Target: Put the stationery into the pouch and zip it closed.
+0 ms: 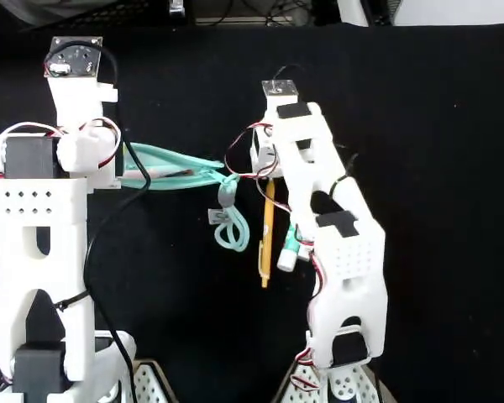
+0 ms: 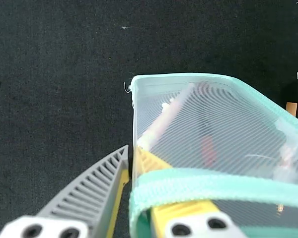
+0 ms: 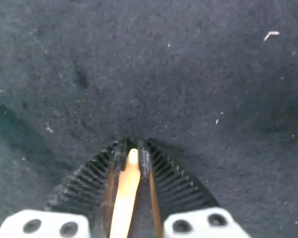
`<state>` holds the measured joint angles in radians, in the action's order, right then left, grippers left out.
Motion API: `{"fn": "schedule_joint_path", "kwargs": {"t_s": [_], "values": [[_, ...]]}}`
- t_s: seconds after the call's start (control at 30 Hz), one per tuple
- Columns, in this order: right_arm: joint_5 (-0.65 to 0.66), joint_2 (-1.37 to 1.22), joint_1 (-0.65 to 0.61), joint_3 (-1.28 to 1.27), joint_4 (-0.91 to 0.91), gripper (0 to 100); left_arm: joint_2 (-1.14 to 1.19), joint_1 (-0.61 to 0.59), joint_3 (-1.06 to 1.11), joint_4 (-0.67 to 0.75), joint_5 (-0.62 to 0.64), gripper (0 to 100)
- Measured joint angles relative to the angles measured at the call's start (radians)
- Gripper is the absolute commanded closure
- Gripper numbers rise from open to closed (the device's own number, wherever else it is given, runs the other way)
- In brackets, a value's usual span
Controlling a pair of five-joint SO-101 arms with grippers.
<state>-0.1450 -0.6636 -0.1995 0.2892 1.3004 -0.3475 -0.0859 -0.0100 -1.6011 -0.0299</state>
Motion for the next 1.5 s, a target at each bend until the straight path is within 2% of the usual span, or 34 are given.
{"fn": "schedule_joint_path", "kwargs": {"t_s": [0.1,0.43,0.77,0.97,1.3,1.5], "values": [[0.0,0.0,-0.002,0.0,0.0,82.5,0.0,0.0,0.0,0.0,0.0,97],[0.078,0.0,-0.012,-0.002,0.029,98.8,0.0,0.0,0.0,0.0,0.0,97],[0.115,0.021,-0.014,-0.005,0.034,98.7,0.0,0.0,0.0,0.0,0.0,97],[0.152,0.238,-0.014,-0.008,0.075,98.7,0.0,0.0,0.0,0.0,0.0,97],[0.153,0.706,-0.014,-0.008,0.242,98.7,0.0,0.0,0.0,0.0,0.0,97],[0.153,1.023,-0.021,-0.008,0.27,98.7,0.0,0.0,0.0,0.0,0.0,97]]}}
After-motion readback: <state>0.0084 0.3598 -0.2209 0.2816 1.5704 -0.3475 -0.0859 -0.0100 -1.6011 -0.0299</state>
